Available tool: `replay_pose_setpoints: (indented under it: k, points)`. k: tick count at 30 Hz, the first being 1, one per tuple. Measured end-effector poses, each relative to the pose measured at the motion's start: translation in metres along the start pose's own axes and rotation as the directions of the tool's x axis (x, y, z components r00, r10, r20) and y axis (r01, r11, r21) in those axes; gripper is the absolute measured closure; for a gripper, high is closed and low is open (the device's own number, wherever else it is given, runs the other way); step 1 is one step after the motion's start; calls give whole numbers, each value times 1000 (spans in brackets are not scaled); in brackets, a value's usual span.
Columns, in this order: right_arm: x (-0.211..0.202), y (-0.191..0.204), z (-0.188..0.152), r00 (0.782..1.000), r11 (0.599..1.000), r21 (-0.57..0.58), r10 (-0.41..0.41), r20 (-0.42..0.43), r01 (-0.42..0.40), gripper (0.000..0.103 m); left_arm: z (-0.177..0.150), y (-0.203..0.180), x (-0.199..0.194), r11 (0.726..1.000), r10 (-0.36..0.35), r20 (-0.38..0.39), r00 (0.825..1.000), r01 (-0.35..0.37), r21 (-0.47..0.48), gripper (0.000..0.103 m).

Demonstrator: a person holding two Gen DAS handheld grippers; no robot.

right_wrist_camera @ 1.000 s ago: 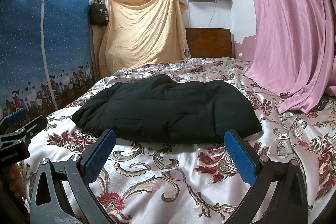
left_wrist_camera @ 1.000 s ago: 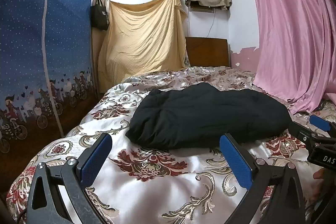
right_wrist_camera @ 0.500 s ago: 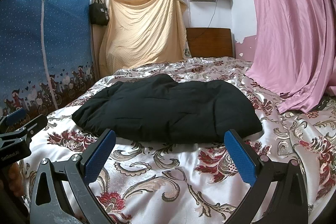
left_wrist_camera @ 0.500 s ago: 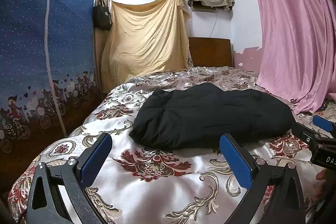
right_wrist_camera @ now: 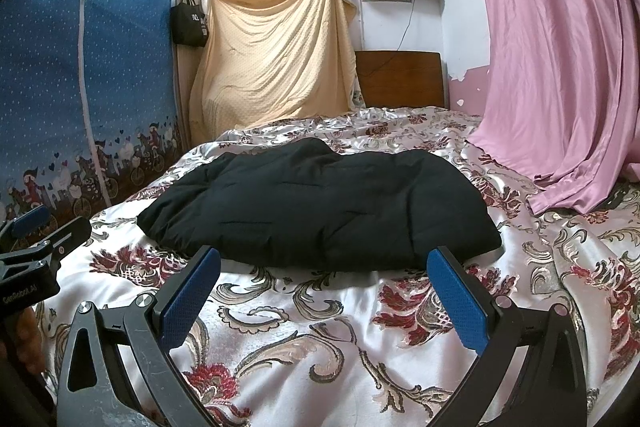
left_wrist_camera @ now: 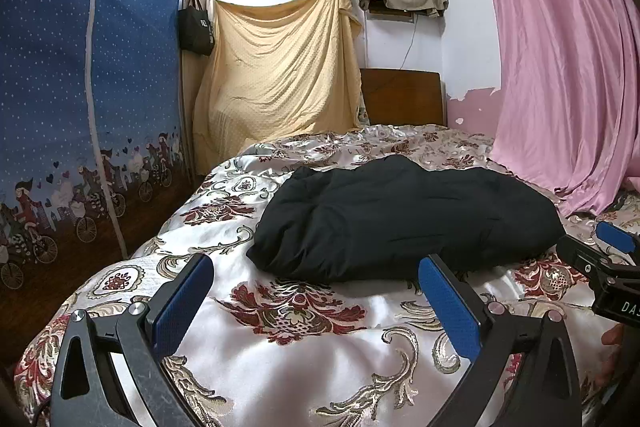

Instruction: Fold large clothes

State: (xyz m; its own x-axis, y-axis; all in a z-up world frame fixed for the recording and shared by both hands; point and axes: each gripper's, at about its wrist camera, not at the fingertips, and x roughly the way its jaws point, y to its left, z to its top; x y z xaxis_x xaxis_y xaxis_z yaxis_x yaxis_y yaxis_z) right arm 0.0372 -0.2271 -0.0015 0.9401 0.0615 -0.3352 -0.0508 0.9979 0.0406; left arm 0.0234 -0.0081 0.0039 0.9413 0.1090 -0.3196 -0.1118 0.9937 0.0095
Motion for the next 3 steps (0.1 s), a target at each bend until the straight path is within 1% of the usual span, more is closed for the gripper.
replay_pose_setpoints:
  k: [3]
  points:
    - [-1,0,-2,1000,1000,0,2,-2,-2,1,0,0,0,1000,-1,0,1000,1,-2,0]
